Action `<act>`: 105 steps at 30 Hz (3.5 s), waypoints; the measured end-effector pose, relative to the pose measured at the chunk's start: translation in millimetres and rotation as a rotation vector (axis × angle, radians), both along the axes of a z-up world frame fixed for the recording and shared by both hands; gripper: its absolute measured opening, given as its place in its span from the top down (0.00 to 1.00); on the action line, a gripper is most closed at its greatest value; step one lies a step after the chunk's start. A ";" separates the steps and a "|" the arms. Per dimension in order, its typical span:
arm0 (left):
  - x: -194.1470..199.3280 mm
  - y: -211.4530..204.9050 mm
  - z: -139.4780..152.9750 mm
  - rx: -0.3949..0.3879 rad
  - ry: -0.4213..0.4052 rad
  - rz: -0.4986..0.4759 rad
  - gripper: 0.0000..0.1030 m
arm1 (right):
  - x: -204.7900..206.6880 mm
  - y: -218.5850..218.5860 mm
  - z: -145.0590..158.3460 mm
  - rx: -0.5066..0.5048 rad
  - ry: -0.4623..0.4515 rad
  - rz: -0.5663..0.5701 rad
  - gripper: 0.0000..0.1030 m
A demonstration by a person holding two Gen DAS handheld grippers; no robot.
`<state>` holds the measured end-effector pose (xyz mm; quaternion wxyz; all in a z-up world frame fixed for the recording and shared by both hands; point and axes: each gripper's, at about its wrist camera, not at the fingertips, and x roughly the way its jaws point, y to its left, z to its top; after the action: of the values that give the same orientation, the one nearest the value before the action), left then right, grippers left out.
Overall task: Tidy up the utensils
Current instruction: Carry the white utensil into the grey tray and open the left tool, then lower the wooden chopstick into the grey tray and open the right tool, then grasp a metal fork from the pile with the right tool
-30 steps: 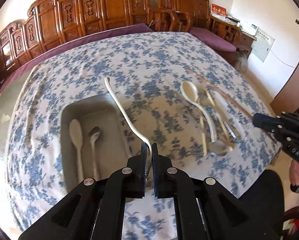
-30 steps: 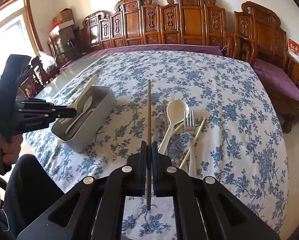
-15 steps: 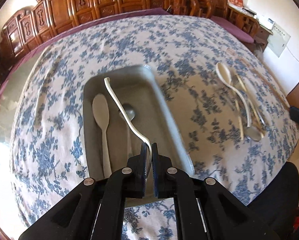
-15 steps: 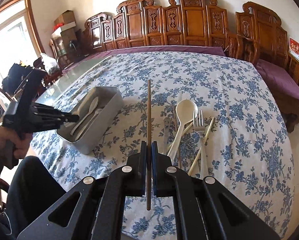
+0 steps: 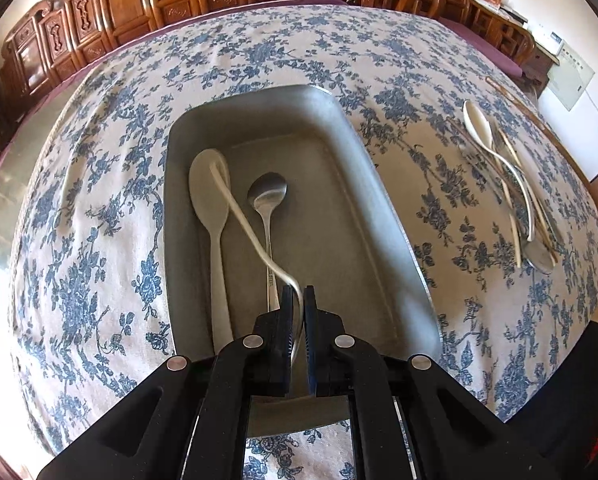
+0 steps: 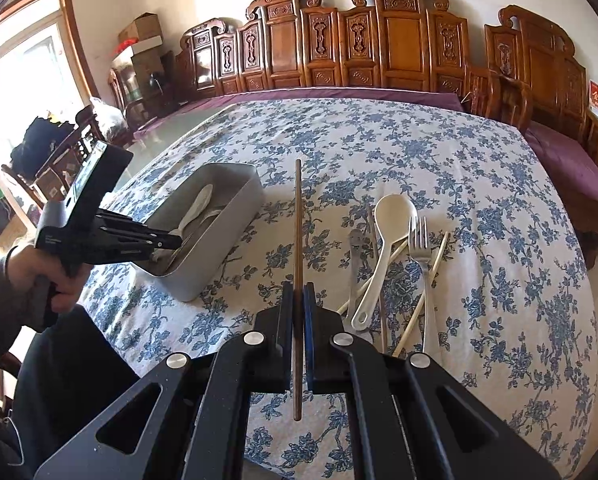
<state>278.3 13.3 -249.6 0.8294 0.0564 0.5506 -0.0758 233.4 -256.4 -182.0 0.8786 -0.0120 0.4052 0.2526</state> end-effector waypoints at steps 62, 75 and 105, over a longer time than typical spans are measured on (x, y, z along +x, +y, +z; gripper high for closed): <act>-73.9 123.6 99.8 -0.024 -0.264 0.145 0.63 | 62.9 191.9 -26.2 -0.003 0.071 0.114 0.91; -52.6 61.0 97.7 -0.047 -0.271 0.041 0.35 | 72.5 41.9 1.0 -0.054 -0.045 -0.094 0.91; -0.6 -79.7 50.7 -0.080 -0.188 -0.052 0.30 | 109.4 -50.9 -102.7 -0.214 0.037 -0.142 0.81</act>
<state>277.7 -66.4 -198.9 0.8769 0.0444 0.4650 -0.1134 342.7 -307.2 -284.7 0.8802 -0.0722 0.4460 0.1453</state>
